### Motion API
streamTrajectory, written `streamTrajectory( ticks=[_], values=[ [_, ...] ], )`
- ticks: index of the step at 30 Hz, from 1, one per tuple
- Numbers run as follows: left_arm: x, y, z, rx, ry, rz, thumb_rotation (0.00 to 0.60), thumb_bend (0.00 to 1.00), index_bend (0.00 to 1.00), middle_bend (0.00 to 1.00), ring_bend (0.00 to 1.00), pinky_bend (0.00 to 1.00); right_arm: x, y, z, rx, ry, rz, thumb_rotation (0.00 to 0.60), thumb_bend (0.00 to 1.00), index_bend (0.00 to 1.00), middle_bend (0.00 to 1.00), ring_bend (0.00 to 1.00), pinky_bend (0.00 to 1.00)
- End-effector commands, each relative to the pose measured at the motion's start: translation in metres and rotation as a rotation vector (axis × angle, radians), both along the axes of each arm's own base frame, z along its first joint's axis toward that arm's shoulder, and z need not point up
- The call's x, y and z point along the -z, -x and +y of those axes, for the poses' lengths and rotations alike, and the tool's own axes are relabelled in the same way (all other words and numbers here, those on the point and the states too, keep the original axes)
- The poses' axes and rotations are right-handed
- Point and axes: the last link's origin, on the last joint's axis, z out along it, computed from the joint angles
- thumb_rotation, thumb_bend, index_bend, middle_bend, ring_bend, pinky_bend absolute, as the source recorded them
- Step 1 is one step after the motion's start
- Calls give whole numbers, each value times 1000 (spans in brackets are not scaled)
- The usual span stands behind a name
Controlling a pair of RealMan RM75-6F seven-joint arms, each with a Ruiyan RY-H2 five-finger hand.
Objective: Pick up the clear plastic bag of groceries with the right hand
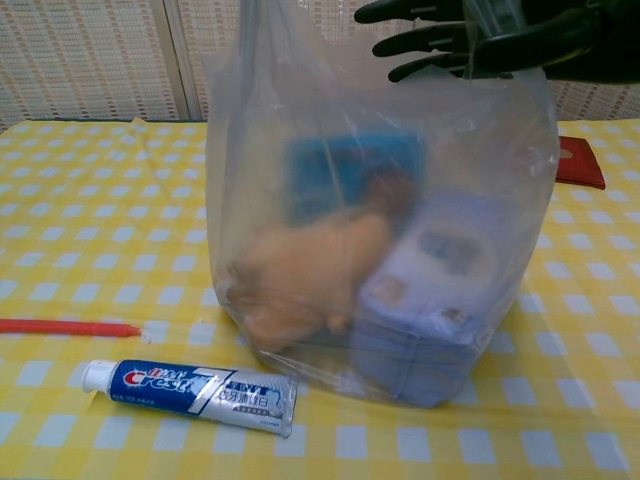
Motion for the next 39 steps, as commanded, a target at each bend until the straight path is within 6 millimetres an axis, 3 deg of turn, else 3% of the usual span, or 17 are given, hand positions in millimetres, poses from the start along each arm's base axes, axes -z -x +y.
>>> streamTrajectory(
  ticks=[1,13,25,39],
  values=[
    [-3,0,-3,4,1,-13,600,268,0,0,0,0,11,-26,4,-9,55,51,600,262,0,0,0,0],
    [-16,3,-13,1,-11,-47,600,268,0,0,0,0,46,-61,7,-39,46,45,600,262,0,0,0,0],
    [-22,5,-16,-3,-22,-62,600,269,0,0,0,0,60,-73,-1,-45,50,13,600,262,0,0,0,0],
    [-26,5,-14,25,-42,-88,600,269,0,0,6,0,76,-99,-13,-42,15,-146,600,261,0,0,0,0]
  ],
)
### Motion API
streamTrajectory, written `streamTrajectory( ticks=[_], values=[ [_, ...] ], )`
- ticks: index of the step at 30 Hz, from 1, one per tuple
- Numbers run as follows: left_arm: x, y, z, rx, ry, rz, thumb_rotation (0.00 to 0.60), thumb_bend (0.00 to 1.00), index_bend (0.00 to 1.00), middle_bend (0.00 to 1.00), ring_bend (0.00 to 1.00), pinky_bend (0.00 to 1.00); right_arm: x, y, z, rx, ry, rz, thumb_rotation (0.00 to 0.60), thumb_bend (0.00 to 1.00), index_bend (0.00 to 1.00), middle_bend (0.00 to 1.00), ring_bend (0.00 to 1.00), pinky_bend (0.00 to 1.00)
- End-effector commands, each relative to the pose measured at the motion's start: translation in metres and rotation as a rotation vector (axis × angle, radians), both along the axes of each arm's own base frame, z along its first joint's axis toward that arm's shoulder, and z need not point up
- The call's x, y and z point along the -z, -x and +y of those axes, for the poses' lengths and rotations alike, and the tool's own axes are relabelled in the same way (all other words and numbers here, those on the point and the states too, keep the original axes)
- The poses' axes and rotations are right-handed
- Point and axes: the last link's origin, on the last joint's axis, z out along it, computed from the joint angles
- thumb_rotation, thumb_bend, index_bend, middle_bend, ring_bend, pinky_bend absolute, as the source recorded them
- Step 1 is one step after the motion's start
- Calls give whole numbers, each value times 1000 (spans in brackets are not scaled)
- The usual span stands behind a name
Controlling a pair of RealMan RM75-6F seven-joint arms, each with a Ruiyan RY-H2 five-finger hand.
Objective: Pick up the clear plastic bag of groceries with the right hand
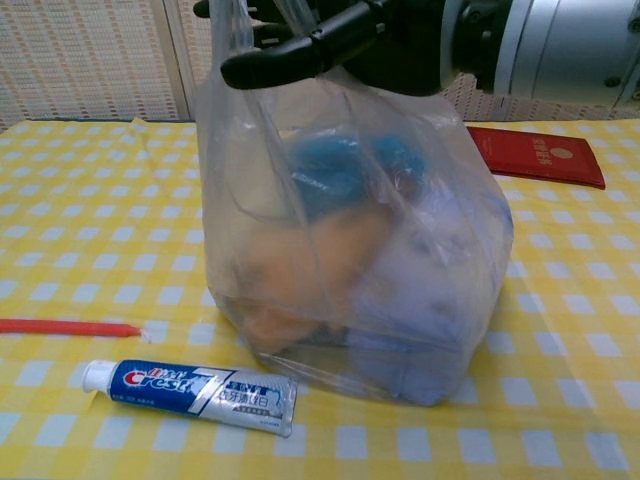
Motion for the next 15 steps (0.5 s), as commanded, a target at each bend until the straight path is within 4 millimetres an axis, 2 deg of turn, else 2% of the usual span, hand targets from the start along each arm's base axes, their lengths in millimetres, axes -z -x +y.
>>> streamTrajectory(
  ticks=[1,7,15],
  values=[
    [-1,0,1,21,-22,-16,600,269,0,0,10,0,2,-10,-2,6,-30,-78,600,261,0,0,0,0],
    [-2,4,0,-8,-7,-34,600,227,0,0,14,0,-5,-18,-1,-25,-17,-171,600,262,0,0,0,0],
    [-4,3,0,-6,-11,-33,600,224,0,0,14,0,-21,-26,5,-52,3,-258,600,262,0,0,0,0]
  ],
)
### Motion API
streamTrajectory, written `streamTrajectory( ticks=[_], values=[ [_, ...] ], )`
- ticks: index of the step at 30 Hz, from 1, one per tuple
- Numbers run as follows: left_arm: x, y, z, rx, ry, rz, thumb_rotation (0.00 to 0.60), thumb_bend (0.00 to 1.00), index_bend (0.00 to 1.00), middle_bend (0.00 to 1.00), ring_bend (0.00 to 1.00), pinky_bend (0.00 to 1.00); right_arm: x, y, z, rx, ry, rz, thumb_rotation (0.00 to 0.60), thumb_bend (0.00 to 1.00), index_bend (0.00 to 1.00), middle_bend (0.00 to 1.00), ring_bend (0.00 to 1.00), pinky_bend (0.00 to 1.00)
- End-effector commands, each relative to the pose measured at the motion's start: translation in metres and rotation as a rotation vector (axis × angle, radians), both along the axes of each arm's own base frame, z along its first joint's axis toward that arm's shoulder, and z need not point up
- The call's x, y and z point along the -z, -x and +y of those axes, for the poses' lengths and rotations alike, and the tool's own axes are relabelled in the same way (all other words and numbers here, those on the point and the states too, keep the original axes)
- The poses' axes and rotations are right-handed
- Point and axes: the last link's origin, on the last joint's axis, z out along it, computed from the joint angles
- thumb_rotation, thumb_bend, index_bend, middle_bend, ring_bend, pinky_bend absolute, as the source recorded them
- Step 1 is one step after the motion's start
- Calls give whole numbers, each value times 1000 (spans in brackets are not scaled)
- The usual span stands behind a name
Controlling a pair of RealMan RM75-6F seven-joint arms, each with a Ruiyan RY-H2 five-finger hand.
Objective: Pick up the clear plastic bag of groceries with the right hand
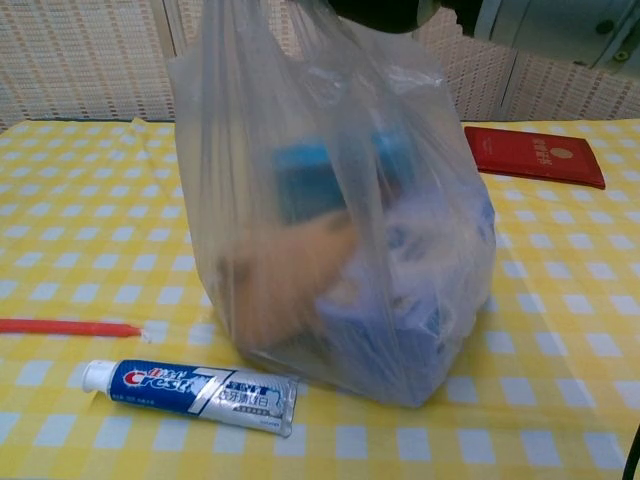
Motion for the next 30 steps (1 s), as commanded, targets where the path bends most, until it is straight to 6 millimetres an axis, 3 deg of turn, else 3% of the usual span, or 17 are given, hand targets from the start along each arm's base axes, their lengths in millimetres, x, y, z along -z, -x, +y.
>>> streamTrajectory(
  ticks=[1,8,14,20,25,30],
  values=[
    [0,-1,-1,6,-2,2,600,224,0,0,14,0,-7,-3,3,-2,1,-66,600,262,0,0,0,0],
    [-1,-1,-2,11,-10,-1,600,225,0,0,14,0,-18,-1,4,79,-25,-318,600,262,0,44,115,10],
    [-1,-1,-1,-2,9,-17,600,224,0,0,6,0,-23,0,3,171,-111,-455,600,262,40,135,228,155],
    [0,-1,0,-2,15,-9,600,225,0,0,6,0,-30,2,-3,265,-208,-541,600,261,299,353,389,317],
    [1,-1,0,-5,17,-2,600,224,0,0,8,0,-35,2,-6,294,-232,-562,600,269,520,549,572,515],
    [2,-2,0,-5,20,4,600,225,0,0,9,0,-41,3,-9,335,-259,-583,600,384,638,646,701,662]
  ],
)
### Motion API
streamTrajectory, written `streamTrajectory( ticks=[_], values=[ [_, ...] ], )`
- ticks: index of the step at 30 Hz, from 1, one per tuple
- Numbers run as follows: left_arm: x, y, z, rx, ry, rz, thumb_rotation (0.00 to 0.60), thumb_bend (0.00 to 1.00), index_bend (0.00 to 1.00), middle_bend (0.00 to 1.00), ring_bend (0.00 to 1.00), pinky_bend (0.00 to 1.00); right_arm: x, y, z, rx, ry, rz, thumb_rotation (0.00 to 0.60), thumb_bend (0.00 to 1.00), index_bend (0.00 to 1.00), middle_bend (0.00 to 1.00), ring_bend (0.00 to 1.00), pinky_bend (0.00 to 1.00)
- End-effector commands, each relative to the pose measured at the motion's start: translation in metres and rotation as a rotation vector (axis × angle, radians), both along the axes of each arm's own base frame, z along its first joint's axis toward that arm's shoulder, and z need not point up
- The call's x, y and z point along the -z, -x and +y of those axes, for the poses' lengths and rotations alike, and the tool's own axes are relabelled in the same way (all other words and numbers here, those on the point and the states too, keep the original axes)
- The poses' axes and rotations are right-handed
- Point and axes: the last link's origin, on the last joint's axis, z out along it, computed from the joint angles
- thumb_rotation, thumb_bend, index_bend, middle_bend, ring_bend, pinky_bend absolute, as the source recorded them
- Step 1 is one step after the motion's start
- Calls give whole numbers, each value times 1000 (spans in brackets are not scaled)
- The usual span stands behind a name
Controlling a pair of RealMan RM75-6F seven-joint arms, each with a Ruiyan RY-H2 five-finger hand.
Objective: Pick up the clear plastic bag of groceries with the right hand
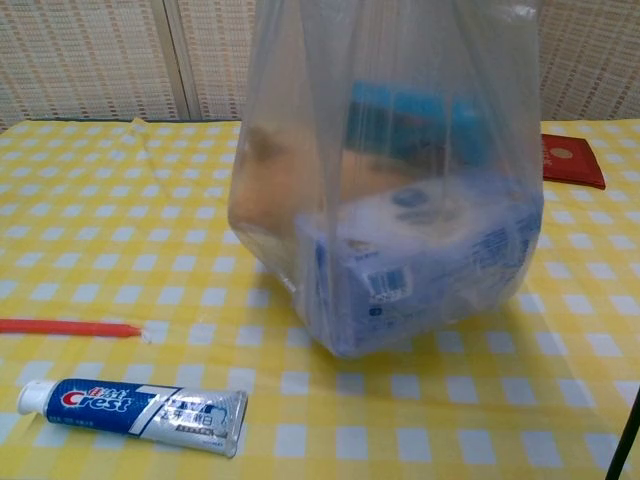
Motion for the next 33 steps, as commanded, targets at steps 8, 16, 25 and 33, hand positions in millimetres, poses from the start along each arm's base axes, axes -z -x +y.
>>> streamTrajectory(
  ticks=[8,16,25,33],
  values=[
    [1,-1,0,2,9,4,600,225,0,0,9,0,-14,0,-4,137,-122,-65,600,524,722,729,857,855],
    [4,-2,0,6,20,8,600,224,0,0,9,0,-55,-17,9,100,-139,-161,600,524,722,731,882,892],
    [7,-2,3,0,30,13,600,226,0,0,10,0,-119,-30,29,-5,-81,-314,600,524,722,731,893,908],
    [11,-4,4,-3,46,23,600,224,0,0,10,0,-116,-21,27,28,-96,-282,600,524,722,731,891,908]
  ],
)
